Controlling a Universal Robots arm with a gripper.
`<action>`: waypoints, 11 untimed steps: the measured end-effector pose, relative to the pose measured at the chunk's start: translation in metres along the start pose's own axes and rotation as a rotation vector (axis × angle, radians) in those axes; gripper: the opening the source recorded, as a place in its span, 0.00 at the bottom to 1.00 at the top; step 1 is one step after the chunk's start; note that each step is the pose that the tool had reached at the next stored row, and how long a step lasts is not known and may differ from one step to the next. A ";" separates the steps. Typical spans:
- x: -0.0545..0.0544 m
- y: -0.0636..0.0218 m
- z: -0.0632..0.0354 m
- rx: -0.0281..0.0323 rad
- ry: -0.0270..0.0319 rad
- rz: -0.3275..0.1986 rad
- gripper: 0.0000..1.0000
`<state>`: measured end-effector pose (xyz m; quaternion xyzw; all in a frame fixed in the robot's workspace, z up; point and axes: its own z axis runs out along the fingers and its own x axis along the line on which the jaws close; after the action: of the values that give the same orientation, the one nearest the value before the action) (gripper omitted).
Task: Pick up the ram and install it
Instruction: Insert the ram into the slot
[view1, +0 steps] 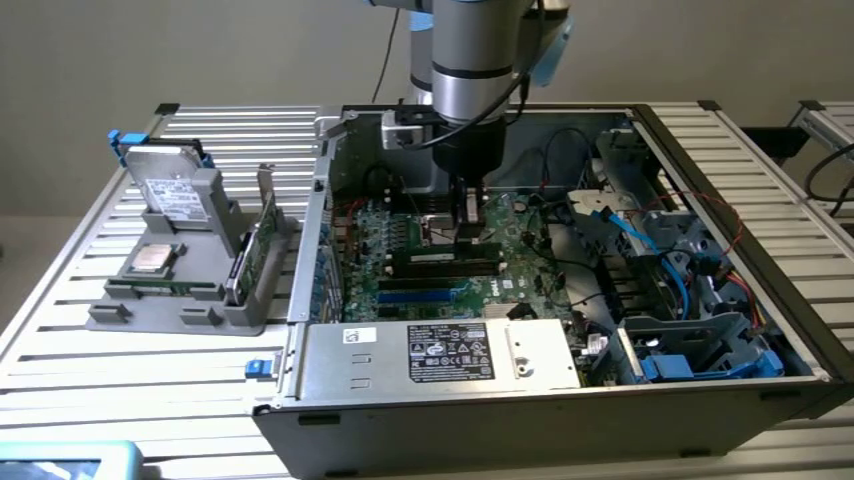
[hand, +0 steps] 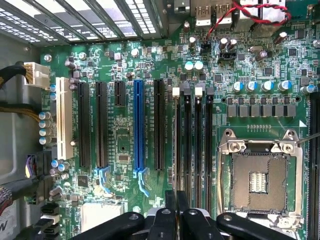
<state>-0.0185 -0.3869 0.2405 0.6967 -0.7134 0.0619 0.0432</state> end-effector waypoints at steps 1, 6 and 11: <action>0.000 -0.0002 -0.0024 0.0000 0.0000 0.000 0.12; 0.001 -0.0018 -0.0048 -0.0008 -0.0080 0.000 0.12; 0.002 -0.0033 -0.0047 -0.0236 -0.0342 -0.002 0.12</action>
<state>-0.0154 -0.3878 0.2455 0.6979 -0.7139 0.0416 0.0393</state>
